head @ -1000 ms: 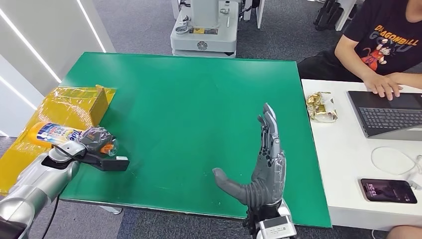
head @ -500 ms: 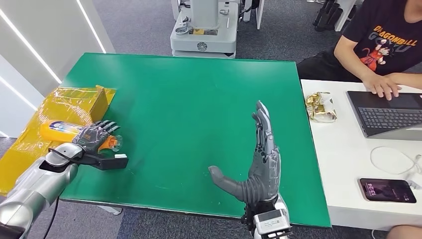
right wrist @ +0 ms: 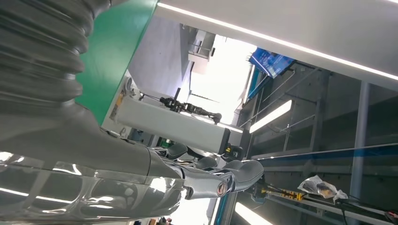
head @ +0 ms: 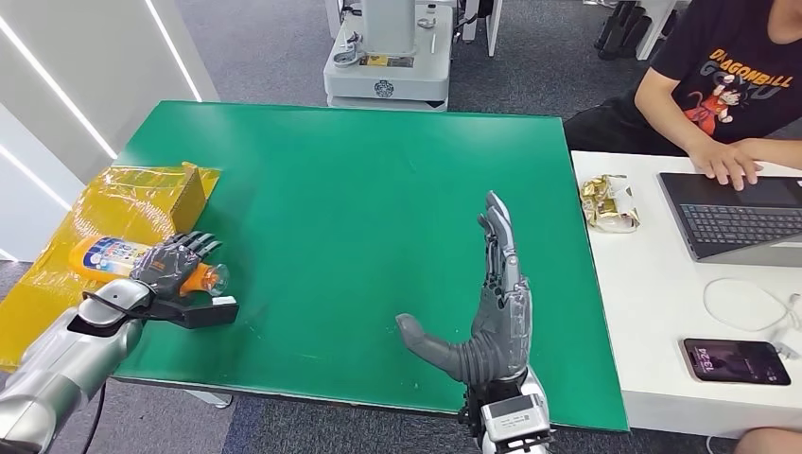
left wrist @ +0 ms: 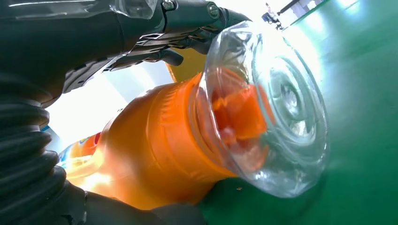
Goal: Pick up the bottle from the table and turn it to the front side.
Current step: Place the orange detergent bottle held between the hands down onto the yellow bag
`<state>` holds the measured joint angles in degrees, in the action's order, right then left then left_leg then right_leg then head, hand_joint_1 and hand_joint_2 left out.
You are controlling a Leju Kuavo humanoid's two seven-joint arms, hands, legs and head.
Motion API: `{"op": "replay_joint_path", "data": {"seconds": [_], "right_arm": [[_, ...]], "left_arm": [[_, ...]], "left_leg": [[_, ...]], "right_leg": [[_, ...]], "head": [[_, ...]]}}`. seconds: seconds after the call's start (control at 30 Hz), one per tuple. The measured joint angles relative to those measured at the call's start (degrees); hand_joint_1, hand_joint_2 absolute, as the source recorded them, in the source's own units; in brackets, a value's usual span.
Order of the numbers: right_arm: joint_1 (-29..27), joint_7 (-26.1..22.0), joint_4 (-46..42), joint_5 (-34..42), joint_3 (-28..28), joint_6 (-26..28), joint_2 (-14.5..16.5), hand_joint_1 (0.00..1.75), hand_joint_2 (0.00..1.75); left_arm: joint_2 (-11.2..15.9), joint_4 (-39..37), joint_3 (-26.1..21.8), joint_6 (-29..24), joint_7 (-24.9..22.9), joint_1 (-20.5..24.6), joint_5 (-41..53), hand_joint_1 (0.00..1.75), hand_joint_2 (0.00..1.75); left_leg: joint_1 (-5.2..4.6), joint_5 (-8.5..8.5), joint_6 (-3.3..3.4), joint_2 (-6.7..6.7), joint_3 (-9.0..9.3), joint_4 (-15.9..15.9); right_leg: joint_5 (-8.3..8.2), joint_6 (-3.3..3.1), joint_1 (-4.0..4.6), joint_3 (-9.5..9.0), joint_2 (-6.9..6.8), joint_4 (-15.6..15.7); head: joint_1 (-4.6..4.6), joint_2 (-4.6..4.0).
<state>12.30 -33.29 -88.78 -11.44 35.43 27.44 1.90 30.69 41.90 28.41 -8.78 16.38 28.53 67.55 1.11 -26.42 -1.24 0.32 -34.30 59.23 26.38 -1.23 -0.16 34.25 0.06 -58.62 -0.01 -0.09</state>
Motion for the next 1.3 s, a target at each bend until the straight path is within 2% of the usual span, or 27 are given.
{"op": "replay_joint_path", "data": {"seconds": [0.4, 0.7, 0.8, 0.87, 0.97, 1.03, 1.17, 1.3], "right_arm": [[-0.03, -0.07, 0.00, -0.49, 0.00, -0.24, 0.00, 0.00, 1.75], [-0.38, -0.22, -0.02, -0.96, 0.00, -0.42, 0.00, 0.00, 1.75], [-0.45, -0.23, -0.02, -1.06, 0.00, -0.46, 0.00, 0.00, 1.75], [-0.50, -0.22, -0.02, -1.12, -0.01, -0.57, 0.00, 0.00, 1.75], [-0.74, -0.27, -0.04, -1.53, -0.09, -1.03, 0.00, 0.00, 1.75], [-0.93, -0.38, -0.05, -1.83, -0.16, -1.30, 0.00, 0.00, 1.75], [-1.31, -0.57, -0.10, -2.02, -0.26, -1.34, 0.00, 0.00, 1.75], [-1.46, -0.65, -0.17, -2.11, -0.28, -1.34, 0.00, 0.00, 1.75]], "left_arm": [[1.29, 6.04, -5.76, -2.75, -0.52, -6.89, 1.02, 0.00, 1.75], [2.20, 20.83, -14.63, -8.79, 1.53, -18.81, -1.13, 0.00, 1.75], [2.16, 24.67, -16.78, -9.27, 1.85, -20.98, -1.49, 0.00, 1.75], [1.93, 26.29, -17.69, -11.23, 3.86, -21.72, -3.29, 0.00, 1.75], [-0.37, 30.97, -19.62, -17.82, 9.41, -22.85, -8.83, 0.00, 1.75], [-2.54, 34.81, -20.58, -20.26, 11.87, -23.34, -12.62, 0.00, 1.75], [-6.77, 39.97, -21.23, -21.78, 16.86, -23.12, -22.50, 0.00, 1.75], [-9.23, 42.46, -21.26, -21.91, 17.95, -22.95, -24.38, 0.00, 1.75]], "left_leg": [[0.00, -0.02, -0.03, 0.04, 0.02, -0.01], [0.01, -0.03, -0.03, 0.01, -0.06, -0.01], [0.01, -0.03, -0.03, 0.00, -0.08, 0.00], [0.01, -0.03, -0.03, -0.01, -0.07, 0.00], [-0.01, -0.02, -0.03, -0.06, -0.07, 0.01], [-0.02, -0.03, -0.03, -0.08, -0.07, 0.01], [-0.04, -0.03, -0.02, -0.12, -0.08, 0.02], [-0.03, -0.03, -0.02, -0.06, -0.07, 0.02]], "right_leg": [[0.03, -0.05, 0.00, 0.02, 0.04, 0.00], [0.07, -0.09, 0.00, 0.09, 0.02, 0.05], [0.07, -0.09, 0.00, 0.09, 0.02, 0.06], [0.07, -0.09, 0.00, 0.09, 0.00, 0.07], [0.07, -0.09, -0.01, 0.07, -0.06, 0.07], [0.06, -0.09, -0.02, 0.05, -0.09, 0.08], [0.06, -0.08, -0.04, 0.04, -0.12, 0.10], [0.06, -0.08, -0.03, 0.06, -0.06, 0.10]], "head": [[0.00, 0.00], [0.01, 0.00], [0.01, 0.00], [0.00, 0.00], [0.01, 0.00], [0.01, 0.00], [0.02, 0.00], [0.01, 0.00]]}}
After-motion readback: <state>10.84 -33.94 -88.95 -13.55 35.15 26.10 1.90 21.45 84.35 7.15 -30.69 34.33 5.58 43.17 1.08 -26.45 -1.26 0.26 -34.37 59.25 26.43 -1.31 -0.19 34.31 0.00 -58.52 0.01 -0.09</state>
